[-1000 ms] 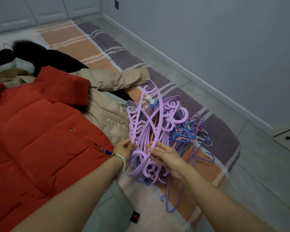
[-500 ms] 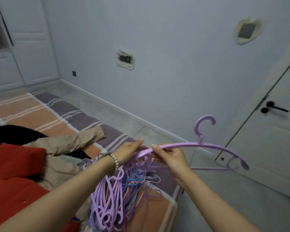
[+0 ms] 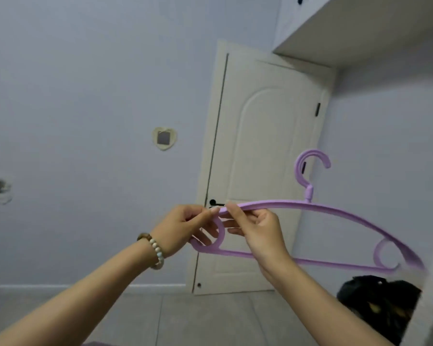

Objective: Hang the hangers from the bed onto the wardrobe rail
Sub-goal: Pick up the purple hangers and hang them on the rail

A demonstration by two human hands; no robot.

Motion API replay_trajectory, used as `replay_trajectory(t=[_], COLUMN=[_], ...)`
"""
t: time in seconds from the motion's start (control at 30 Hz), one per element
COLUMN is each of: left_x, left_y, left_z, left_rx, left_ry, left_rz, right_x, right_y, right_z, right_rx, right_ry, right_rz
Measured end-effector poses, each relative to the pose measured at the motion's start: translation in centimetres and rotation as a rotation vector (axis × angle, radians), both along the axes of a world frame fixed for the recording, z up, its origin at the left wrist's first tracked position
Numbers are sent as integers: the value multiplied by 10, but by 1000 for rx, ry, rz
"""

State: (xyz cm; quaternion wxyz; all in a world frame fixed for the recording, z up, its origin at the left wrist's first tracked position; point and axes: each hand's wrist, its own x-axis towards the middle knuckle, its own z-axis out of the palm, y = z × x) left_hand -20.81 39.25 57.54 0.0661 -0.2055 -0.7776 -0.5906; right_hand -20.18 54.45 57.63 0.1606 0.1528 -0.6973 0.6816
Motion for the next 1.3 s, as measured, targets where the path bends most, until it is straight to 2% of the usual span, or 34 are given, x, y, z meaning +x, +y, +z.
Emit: replay_trajectory(t=[0.23,0.57,0.83,0.97,1.03,1.17,1.3], left_x=[17,43,63,74,74,65,56], left_y=[172,419,591,649,668,693,708], left_z=[91,127,156,172,178,189,200], left_rx=[-6,54,278,355,322,95,-33], left_ry=[130,179,234,261,344,598,703], left_rz=[-289,-552,-453,-434,-437,-333,-279], right_x=[61,117,112,107,103,96,81], right_y=[166,403,549,603,626,662,685], right_z=[85,127,162,182,192,203,205], right_rx=[8,50,-113,-61,-67,-87,-134], right_ry=[186,172,319,376,374,360,345], right_rz=[-286,-528,-811,-891,-890,-837,-773])
